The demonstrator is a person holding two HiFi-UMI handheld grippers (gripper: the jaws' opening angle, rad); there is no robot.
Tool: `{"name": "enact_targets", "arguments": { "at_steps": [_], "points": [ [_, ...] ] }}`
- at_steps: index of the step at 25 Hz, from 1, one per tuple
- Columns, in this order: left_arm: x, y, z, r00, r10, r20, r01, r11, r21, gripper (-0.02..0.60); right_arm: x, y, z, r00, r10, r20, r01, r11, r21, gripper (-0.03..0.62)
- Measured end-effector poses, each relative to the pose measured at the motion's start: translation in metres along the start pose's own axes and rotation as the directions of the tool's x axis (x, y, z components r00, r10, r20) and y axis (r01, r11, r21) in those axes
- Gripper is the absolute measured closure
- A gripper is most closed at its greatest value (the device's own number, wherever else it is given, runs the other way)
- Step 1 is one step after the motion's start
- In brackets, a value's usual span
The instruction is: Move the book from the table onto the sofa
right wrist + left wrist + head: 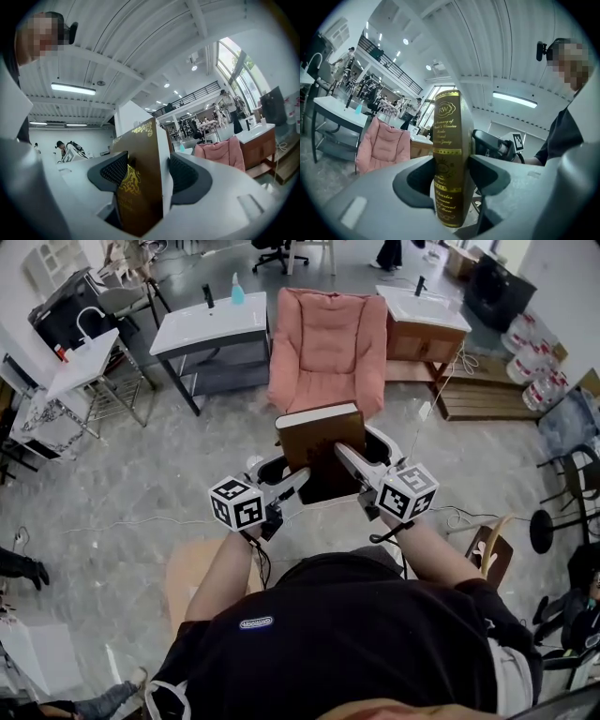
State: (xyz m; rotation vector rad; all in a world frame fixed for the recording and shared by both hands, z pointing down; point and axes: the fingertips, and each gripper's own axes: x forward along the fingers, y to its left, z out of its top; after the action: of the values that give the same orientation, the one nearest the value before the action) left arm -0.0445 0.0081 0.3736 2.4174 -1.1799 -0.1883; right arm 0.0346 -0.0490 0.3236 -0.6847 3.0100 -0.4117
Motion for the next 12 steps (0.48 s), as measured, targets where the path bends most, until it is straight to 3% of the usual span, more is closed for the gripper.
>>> {"name": "enact_targets", "arguments": {
  "at_steps": [7, 12],
  "points": [
    [0.044, 0.031, 0.005, 0.998, -0.036, -0.042, 0.035, 0.999, -0.023, 0.339, 0.016, -0.051, 0.000, 0.999, -0.051, -0.009, 0.052, 0.998, 0.034, 0.299],
    [0.084, 0.063, 0.012, 0.998, -0.014, -0.066, 0.012, 1.000, -0.023, 0.341, 0.040, -0.101, -0.001, 0.999, -0.036, 0.002, 0.036, 0.996, 0.076, 0.299]
  ]
}}
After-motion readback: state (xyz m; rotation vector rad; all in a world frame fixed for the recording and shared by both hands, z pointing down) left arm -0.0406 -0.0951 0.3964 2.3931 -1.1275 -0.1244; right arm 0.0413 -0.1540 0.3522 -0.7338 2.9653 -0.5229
